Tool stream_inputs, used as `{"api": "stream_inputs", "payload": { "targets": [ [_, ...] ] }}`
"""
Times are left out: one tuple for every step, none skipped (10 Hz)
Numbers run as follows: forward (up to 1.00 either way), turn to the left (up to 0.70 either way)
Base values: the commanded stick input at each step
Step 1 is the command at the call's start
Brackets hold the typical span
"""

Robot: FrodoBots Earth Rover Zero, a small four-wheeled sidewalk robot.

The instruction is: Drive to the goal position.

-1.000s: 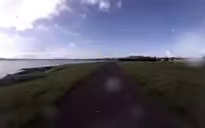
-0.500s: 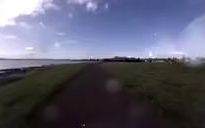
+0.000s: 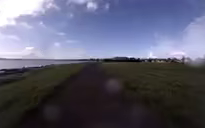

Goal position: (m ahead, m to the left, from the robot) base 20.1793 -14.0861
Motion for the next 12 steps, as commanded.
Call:
{"api": "stream_inputs", "payload": {
  "targets": [
    [0.61,0.0],
    [0.7,0.08],
    [0.7,0.31],
    [0.7,0.35],
    [0.7,0.35],
    [0.7,0.0],
    [0.7,0.0],
    [0.7,0.0],
    [0.7,0.0],
    [0.7,0.0],
    [0.7,0.0],
    [0.7,0.0]
  ]
}}
